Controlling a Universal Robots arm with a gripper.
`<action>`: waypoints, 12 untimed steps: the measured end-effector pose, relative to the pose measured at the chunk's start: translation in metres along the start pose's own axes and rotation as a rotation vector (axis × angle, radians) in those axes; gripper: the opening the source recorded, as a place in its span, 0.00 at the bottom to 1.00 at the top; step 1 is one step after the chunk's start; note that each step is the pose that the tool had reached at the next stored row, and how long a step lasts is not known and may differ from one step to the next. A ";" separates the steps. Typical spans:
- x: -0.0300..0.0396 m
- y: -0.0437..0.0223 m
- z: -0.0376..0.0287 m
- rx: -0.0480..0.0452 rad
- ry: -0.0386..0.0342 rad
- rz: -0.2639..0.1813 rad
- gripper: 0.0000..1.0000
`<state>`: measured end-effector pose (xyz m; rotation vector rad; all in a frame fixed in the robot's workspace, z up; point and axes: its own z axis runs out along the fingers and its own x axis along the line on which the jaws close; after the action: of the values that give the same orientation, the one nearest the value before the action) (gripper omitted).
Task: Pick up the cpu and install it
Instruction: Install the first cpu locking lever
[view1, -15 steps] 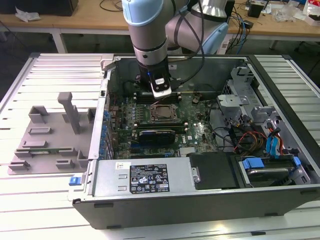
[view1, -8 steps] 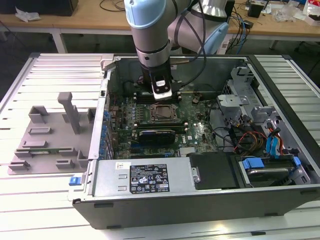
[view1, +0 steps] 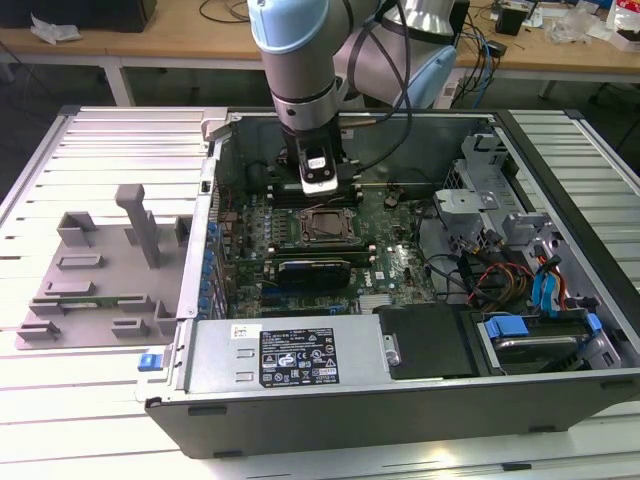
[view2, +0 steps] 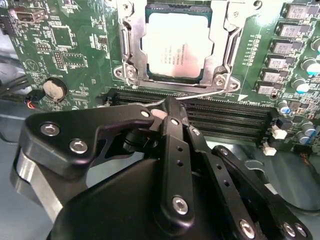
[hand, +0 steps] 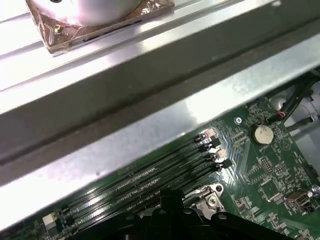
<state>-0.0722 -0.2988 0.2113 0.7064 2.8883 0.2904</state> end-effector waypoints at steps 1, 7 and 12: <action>0.0002 -0.0002 0.0008 0.0020 -0.0017 0.004 0.11; 0.0009 -0.0018 0.0079 0.0119 -0.0091 0.016 0.11; -0.0001 -0.0020 0.0120 0.0216 -0.0169 0.032 0.11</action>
<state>-0.0707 -0.2988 0.1992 0.7563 2.8705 0.2564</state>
